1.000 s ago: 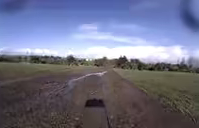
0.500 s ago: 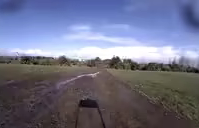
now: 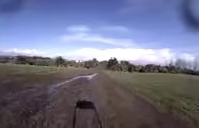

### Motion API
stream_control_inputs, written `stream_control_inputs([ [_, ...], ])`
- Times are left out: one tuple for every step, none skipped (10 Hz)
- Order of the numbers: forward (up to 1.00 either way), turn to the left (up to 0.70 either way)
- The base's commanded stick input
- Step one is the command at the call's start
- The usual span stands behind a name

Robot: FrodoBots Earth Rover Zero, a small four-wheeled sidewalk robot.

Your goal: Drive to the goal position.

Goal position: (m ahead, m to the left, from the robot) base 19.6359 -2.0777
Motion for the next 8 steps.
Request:
stream_control_inputs([
  [0.70, 0.00],
  [0.70, 0.00],
  [0.70, 0.00],
  [0.70, 0.00],
  [0.70, 0.00],
  [0.70, 0.00],
  [0.70, 0.00],
  [0.70, 0.34],
])
